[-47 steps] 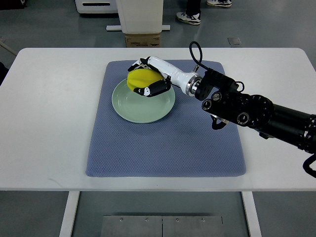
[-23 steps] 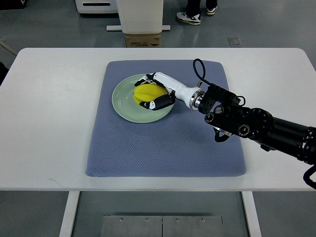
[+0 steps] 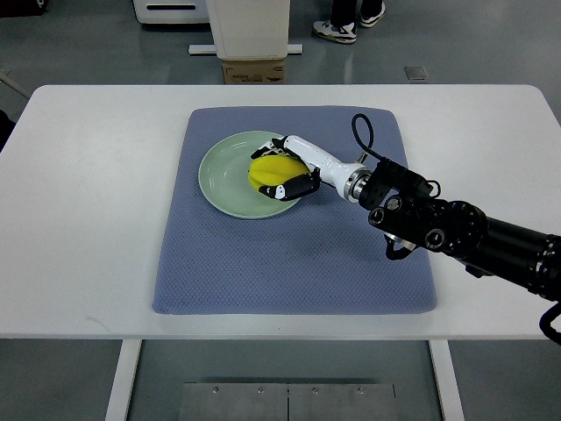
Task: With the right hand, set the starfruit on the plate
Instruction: 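Lower the starfruit onto the green plate and open the right hand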
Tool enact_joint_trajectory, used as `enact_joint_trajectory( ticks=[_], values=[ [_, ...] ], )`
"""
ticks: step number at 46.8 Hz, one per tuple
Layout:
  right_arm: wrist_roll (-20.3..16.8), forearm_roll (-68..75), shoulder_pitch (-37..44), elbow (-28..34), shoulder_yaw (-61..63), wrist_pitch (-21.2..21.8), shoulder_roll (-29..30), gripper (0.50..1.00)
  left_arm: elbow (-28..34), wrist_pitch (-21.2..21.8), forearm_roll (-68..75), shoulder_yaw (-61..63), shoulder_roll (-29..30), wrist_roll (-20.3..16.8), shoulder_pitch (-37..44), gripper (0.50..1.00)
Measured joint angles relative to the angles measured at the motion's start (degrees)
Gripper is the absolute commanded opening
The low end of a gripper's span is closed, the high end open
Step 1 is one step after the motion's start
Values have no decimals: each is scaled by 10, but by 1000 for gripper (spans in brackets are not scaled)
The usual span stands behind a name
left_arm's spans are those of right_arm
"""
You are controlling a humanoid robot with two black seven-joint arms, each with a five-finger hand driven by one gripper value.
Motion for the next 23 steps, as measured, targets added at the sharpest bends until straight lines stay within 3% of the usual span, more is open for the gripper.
enact_joint_trajectory(
  ticks=[8,23],
  values=[
    [0,0,0,0,0,0,0,991,0,0,0,0,0,0,0,1000],
    [3,2,6,1,1,1,0,1000,0,0,0,0,0,0,0,1000]
  ],
)
